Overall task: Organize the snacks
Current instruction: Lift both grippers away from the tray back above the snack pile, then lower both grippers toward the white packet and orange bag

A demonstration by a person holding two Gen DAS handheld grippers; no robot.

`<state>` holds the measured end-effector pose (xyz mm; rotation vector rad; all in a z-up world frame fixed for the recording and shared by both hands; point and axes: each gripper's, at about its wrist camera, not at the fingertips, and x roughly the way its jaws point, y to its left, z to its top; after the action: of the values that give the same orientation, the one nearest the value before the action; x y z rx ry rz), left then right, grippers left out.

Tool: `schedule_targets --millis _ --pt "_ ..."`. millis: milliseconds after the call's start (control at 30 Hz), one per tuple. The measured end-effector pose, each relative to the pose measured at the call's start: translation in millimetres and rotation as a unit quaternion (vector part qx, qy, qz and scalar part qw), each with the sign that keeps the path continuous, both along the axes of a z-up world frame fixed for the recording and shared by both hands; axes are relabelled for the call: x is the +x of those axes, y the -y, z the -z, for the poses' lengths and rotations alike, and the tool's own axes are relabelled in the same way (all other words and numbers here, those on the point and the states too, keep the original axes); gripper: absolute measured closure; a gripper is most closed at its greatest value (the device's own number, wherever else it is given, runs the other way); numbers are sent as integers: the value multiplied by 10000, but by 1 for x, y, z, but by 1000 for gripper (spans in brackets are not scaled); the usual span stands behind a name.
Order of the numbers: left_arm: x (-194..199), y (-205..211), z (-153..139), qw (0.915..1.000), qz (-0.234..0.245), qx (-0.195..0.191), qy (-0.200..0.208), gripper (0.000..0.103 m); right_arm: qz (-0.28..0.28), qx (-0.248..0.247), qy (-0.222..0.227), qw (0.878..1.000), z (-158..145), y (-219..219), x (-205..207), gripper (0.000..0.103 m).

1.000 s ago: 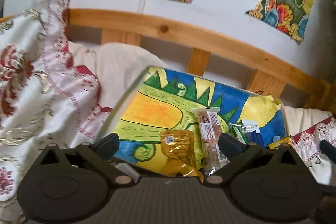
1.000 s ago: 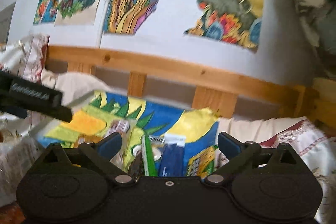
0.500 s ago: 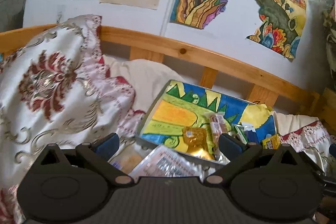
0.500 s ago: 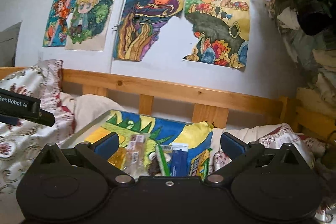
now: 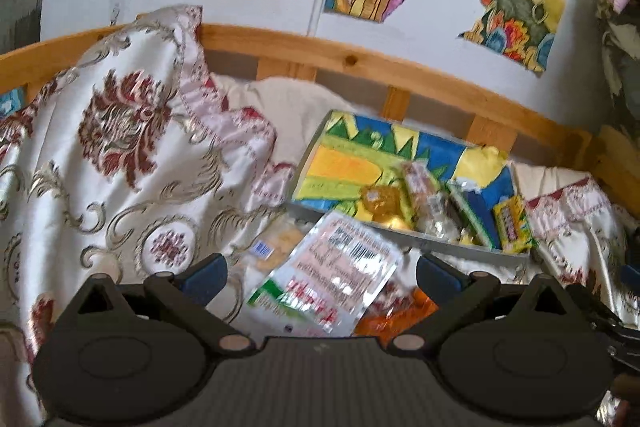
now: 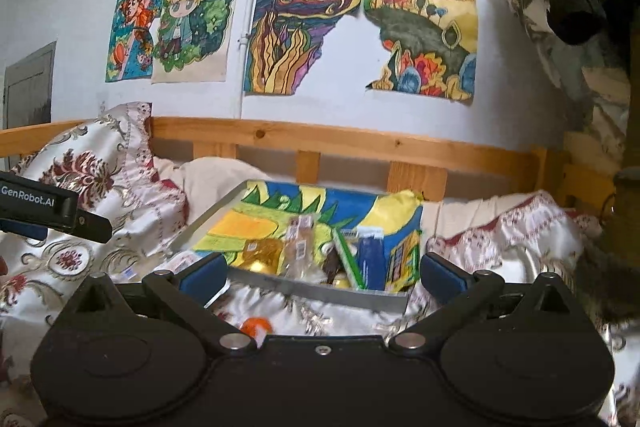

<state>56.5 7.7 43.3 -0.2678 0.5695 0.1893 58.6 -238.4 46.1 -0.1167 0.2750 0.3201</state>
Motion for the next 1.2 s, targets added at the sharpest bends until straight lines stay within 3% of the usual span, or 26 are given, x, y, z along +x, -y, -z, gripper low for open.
schedule_targets --millis 433,833,1200 --pt "-15 -3 27 9985 187 251 -458 1 15 39 -510 9987 11 -4 -22 1" --pt "-16 -3 38 9961 374 464 -644 1 -380 -252 -1222 9915 30 -21 -17 1" --pt "-15 0 40 9945 545 542 -715 1 -600 -452 -1331 9883 37 -30 -17 1"
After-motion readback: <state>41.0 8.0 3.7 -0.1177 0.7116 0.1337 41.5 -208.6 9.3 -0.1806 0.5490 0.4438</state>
